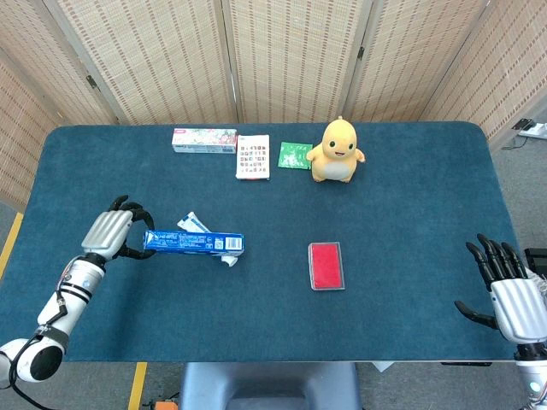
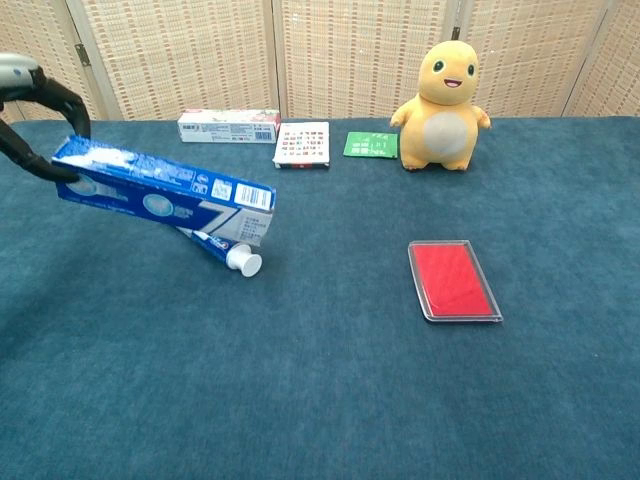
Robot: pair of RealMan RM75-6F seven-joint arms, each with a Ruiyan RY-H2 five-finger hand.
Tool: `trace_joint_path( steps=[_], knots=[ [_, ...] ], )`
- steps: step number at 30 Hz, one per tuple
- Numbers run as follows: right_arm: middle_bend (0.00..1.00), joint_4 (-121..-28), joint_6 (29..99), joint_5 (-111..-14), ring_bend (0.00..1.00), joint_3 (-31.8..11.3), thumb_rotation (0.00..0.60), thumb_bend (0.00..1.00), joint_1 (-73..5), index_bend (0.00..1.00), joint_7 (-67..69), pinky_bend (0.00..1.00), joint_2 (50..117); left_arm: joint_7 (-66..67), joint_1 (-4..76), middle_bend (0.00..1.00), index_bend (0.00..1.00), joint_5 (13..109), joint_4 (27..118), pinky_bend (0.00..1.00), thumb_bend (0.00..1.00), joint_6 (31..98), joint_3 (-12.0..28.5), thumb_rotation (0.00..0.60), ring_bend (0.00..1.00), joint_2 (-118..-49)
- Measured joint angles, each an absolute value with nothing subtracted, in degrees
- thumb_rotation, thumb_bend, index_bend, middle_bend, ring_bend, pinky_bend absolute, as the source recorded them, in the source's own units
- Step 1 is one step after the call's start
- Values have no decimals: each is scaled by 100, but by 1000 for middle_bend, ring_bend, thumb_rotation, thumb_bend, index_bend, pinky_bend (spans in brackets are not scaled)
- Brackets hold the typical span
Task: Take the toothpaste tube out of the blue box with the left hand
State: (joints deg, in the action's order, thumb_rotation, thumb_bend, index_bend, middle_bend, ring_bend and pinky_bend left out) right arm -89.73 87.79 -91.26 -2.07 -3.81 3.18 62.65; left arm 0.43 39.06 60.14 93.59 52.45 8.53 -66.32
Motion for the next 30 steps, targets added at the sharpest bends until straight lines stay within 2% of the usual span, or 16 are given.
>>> trace_joint_path(
  steps=[1, 3, 5, 6, 8, 13, 17, 23, 30],
  knots=[
    [0, -8972, 8778, -9125, 0, -208, 600, 204, -382, 0, 323, 0, 6264, -70, 3876, 393, 436, 6108, 9177, 5, 179, 5159, 827, 600, 116, -6754],
    [0, -8970, 8767, -9126, 0, -207, 600, 204, -387, 0, 329, 0, 6263, -359, 3822, 234, 276, 6294, 8814, 0, 153, 4974, 761, 600, 35, -7019],
    [0, -8974, 8753, -9127, 0, -202, 600, 205, -391, 0, 323, 0, 6262, -588, 3795, 78, 120, 6457, 8564, 0, 138, 4789, 693, 600, 1, -7225],
    [0, -8977, 8749, -9130, 0, -198, 600, 205, -392, 0, 322, 0, 6259, -682, 3788, 29, 56, 6572, 8414, 0, 134, 4699, 647, 600, 0, -7346],
    [0, -8984, 8754, -9138, 0, -191, 600, 204, -388, 0, 326, 0, 6251, -692, 3786, 0, 2, 6697, 8235, 0, 132, 4653, 598, 600, 0, -7488],
    [0, -8972, 8793, -9142, 0, -195, 600, 205, -371, 0, 364, 0, 6243, -112, 3775, 0, 0, 6788, 8117, 0, 131, 4896, 555, 600, 0, -7605],
    [0, -8959, 8765, -9116, 0, -204, 600, 204, -380, 0, 380, 0, 6240, 690, 3707, 0, 0, 6805, 8264, 0, 131, 5343, 543, 600, 0, -7520],
    [0, -8984, 8635, -9037, 0, -219, 600, 204, -427, 0, 257, 0, 6266, 1513, 3282, 0, 0, 6936, 8931, 0, 133, 6600, 533, 600, 0, -7038],
    [0, -9040, 8483, -8883, 0, -258, 600, 205, -484, 0, 4, 0, 6332, 1013, 2183, 0, 0, 7590, 9133, 0, 135, 8020, 229, 600, 0, -6618]
  ],
)
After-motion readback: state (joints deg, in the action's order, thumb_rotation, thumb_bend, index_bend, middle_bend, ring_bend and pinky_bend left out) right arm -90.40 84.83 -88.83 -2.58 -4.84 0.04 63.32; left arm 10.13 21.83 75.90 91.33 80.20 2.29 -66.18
